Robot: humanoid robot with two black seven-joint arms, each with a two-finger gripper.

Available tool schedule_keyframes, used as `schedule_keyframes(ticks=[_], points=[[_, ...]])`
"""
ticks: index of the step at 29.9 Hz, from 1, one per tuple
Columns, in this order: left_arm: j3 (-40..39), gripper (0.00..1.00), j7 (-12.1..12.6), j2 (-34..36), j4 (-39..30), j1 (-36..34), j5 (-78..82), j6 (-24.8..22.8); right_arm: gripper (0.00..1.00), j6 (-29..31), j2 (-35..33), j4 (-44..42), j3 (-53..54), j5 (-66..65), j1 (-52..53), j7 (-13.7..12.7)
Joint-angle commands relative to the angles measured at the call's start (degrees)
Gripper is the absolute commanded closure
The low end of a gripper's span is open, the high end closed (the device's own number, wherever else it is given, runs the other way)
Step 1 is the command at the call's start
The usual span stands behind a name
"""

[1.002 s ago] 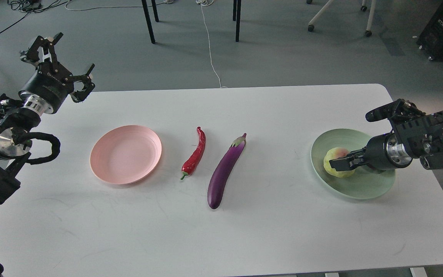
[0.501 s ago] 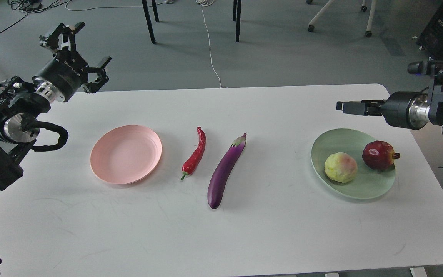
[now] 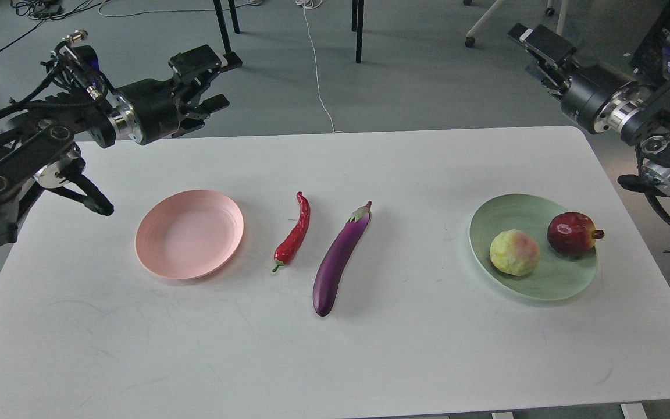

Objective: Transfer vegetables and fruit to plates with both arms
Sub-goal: 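Withdraw the right gripper and swing the left gripper toward the eggplant, then grasp the purple eggplant with the left gripper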

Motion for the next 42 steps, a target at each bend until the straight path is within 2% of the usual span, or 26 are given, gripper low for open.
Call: schedule_keyframes(ticks=[1,5,7,12,17,18,21,25,31,37,42], points=[[0.05,0.02,0.33,1.7,-8.87,0.23,13.29,0.01,0.03,0.02,0.45,-0.04,11.8,8.22,-6.4,0.01],[0.92,0.02,0.34,0.91,-12.05,0.41,24.98,0.01,0.03,0.37,0.54,-0.04,20.59,20.26,-11.15,0.01],[2.94,0.02,0.25,0.21,-12.05,-0.03,30.26,0.01,0.03,2.55,0.46,-0.13,23.06,27.11,-13.35,0.01],[4.09,0.02,1.12,-5.67,-12.14,-0.03,40.46,2.35,0.03,13.79,-0.07,-0.56,29.13,41.1,-21.6,0.01],[4.09,0.02,10.43,-12.62,-12.49,-0.12,48.29,2.35,0.02,22.85,0.01,-0.65,36.15,44.55,-33.02,0.01],[4.52,0.03,11.4,-13.5,-12.32,-0.03,49.87,2.35,0.02,25.3,0.01,-0.65,37.47,44.55,-35.31,0.01],[10.39,0.05,11.67,-16.48,-12.14,0.06,55.31,2.43,0.02,32.95,-0.07,-0.74,40.21,44.55,-41.2,0.01],[15.77,0.08,12.02,-17.64,-12.14,0.76,57.35,3.66,0.02,33.64,-1.21,-1.09,40.65,44.46,-45.0,0.01],[18.85,0.19,12.2,-18.25,-10.56,1.55,57.88,4.89,0.02,33.64,-1.22,-1.09,41.0,44.46,-45.18,0.01],[18.85,0.2,12.55,-19.57,-10.29,2.43,57.79,5.16,0.02,33.64,-0.6,-1.36,43.55,44.46,-42.64,0.01],[18.85,0.2,12.55,-22.47,-6.17,2.43,57.79,5.24,0.02,33.64,1.68,-5.3,44.52,44.46,-36.22,0.01]])
